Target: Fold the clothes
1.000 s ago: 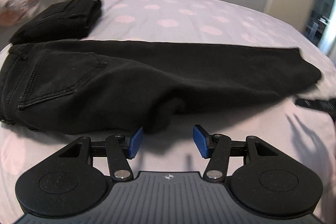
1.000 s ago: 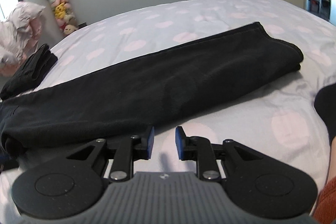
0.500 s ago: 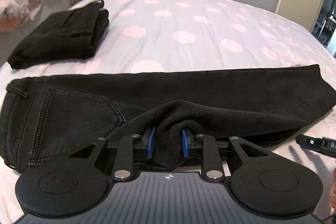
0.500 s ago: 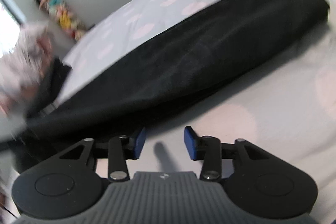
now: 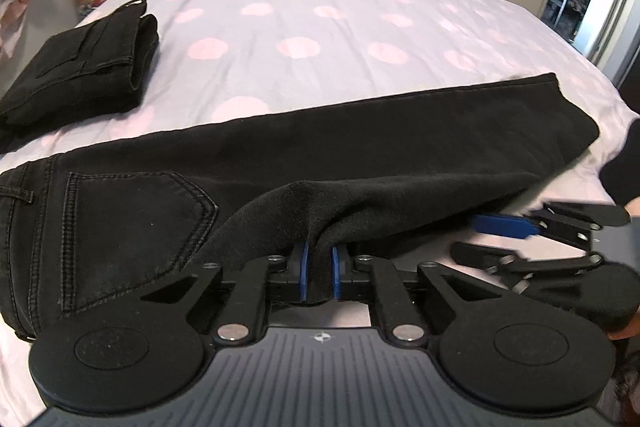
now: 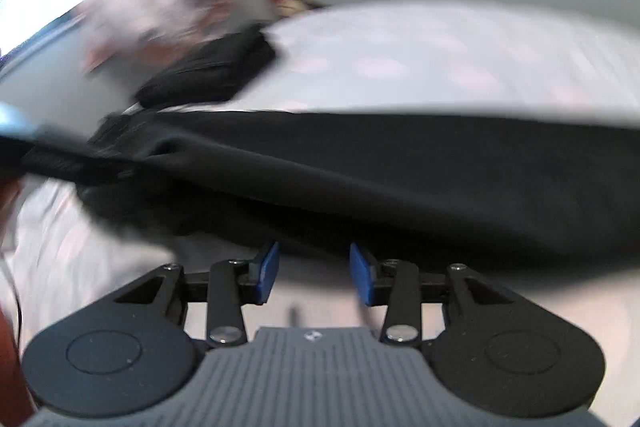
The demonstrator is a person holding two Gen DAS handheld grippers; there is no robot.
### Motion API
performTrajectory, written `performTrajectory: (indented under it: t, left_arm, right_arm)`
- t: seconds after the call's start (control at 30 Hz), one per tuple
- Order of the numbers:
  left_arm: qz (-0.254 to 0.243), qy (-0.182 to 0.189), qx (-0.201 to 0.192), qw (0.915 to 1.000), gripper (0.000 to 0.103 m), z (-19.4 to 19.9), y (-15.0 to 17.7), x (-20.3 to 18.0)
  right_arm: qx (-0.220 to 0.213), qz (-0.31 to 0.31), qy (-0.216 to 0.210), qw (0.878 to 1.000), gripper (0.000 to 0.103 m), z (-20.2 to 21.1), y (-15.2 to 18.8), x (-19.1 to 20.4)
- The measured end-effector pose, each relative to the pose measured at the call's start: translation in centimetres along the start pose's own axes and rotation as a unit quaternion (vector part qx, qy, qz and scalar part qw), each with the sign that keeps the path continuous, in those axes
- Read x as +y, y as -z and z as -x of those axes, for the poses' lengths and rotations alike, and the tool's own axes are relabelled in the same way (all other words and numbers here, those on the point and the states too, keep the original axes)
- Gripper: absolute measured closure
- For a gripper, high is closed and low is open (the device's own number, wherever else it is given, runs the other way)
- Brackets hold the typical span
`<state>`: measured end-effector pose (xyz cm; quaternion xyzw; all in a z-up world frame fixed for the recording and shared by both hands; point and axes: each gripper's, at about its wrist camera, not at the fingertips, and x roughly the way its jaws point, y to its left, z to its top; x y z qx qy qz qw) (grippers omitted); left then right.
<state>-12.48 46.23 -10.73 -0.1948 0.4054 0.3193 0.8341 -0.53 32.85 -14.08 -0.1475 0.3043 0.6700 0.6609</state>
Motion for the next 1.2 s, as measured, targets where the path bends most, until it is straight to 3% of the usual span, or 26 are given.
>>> performTrajectory:
  t: [0.2, 0.3, 0.37, 0.5, 0.6, 0.67, 0.73, 0.93, 1.07, 1.2]
  left_arm:
    - [-0.020, 0.011, 0.006, 0.9997, 0.091, -0.1, -0.6, 0.3]
    - [-0.029, 0.020, 0.008, 0.9994, 0.091, 0.0, -0.9, 0.6]
    - [-0.033, 0.026, 0.011, 0.9990, 0.091, 0.1, -1.2, 0.9]
    - [-0.045, 0.042, 0.026, 0.9978, 0.091, -0.1, -1.4, 1.3]
    - [-0.054, 0.053, 0.038, 0.9965, 0.091, -0.1, -1.2, 1.4]
    - [-0.056, 0.063, 0.049, 0.9952, 0.090, -0.3, -0.9, 1.5]
    - [-0.059, 0.071, 0.063, 0.9937, 0.087, -0.8, -0.3, 1.4]
    - [-0.031, 0.079, 0.091, 0.9922, 0.081, -3.0, 2.8, 1.4]
    - [-0.015, 0.077, 0.093, 0.9926, 0.075, -2.5, 4.8, 2.4]
    - [0.005, 0.074, 0.084, 0.9937, 0.070, -1.0, 6.6, 3.9]
  right_arm:
    - [-0.012, 0.190, -0.012, 0.982, 0.055, -3.3, -1.1, 4.9]
    - [-0.011, 0.256, -0.006, 0.967, 0.039, -5.1, -1.5, 5.5]
    - [-0.009, 0.287, -0.008, 0.958, 0.035, -6.3, -1.8, 5.8]
    - [-0.009, 0.273, -0.078, 0.959, 0.043, -7.8, -2.4, 6.4]
    - [-0.014, 0.268, -0.097, 0.958, 0.056, -7.6, -2.0, 7.0]
    - [0.001, 0.287, -0.110, 0.952, 0.069, -7.2, -1.3, 7.4]
    - [0.028, 0.329, -0.121, 0.936, 0.073, -6.8, -0.2, 8.2]
    - [0.042, 0.376, -0.104, 0.920, 0.074, -7.3, 2.3, 9.7]
    - [0.034, 0.372, -0.101, 0.922, 0.074, -6.5, 2.8, 10.0]
    - [0.007, 0.322, -0.090, 0.942, 0.073, -5.3, 2.9, 9.7]
